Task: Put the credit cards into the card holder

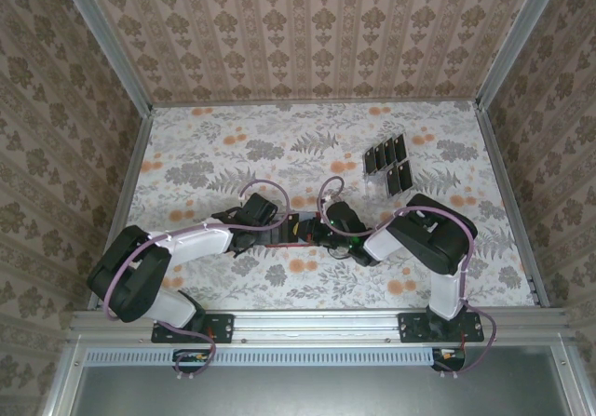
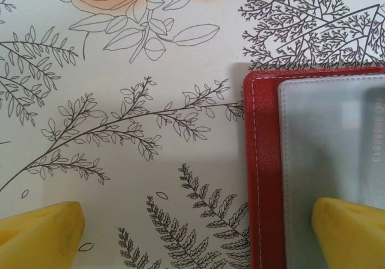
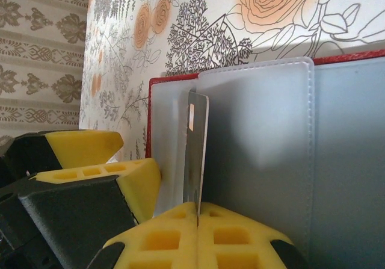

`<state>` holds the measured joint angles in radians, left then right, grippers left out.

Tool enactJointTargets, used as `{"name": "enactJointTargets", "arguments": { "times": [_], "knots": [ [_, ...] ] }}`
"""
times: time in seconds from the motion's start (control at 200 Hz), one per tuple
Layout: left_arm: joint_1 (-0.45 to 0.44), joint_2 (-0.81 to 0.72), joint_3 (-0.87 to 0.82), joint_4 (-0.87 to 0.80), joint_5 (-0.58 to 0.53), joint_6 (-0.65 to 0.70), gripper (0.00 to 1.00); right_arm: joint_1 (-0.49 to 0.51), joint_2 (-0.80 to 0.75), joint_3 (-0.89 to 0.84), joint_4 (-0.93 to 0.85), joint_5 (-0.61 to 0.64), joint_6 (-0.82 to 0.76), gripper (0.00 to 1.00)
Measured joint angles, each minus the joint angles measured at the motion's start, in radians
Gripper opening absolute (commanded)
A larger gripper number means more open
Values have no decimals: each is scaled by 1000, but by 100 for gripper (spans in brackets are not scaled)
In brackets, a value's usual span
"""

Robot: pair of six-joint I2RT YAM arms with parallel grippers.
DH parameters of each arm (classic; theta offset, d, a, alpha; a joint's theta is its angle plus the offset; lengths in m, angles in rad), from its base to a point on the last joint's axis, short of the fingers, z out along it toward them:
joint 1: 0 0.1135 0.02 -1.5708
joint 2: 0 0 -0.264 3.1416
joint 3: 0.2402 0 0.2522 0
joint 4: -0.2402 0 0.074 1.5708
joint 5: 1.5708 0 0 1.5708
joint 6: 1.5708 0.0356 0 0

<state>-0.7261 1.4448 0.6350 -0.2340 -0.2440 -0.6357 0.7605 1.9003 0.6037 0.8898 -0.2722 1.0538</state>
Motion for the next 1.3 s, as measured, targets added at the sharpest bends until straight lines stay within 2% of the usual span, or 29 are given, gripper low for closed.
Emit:
{"name": "enactJointTargets", "arguments": {
  "times": [0.125, 0.26, 0.425, 0.76, 1.0, 1.3],
  "knots": [
    [0, 0, 0, 0, 0, 0, 100, -13, -6, 16, -37, -25, -8, 16],
    [0, 0, 1, -2, 0, 0, 100, -18, -44, 58, -169, -29, -50, 26],
    [14, -3, 10, -21, 5, 0, 100, -19, -75, 133, -368, -27, -117, 31],
    [92, -71, 10, -65, 12, 1, 100, -21, -78, 243, -610, -15, -192, 31],
    [107, -74, 4, -76, 16, 0, 100, -21, -72, 275, -675, -5, -196, 29],
    [107, -52, -17, -71, 31, 0, 100, -21, -50, 310, -710, -5, -196, 21]
  ]
}}
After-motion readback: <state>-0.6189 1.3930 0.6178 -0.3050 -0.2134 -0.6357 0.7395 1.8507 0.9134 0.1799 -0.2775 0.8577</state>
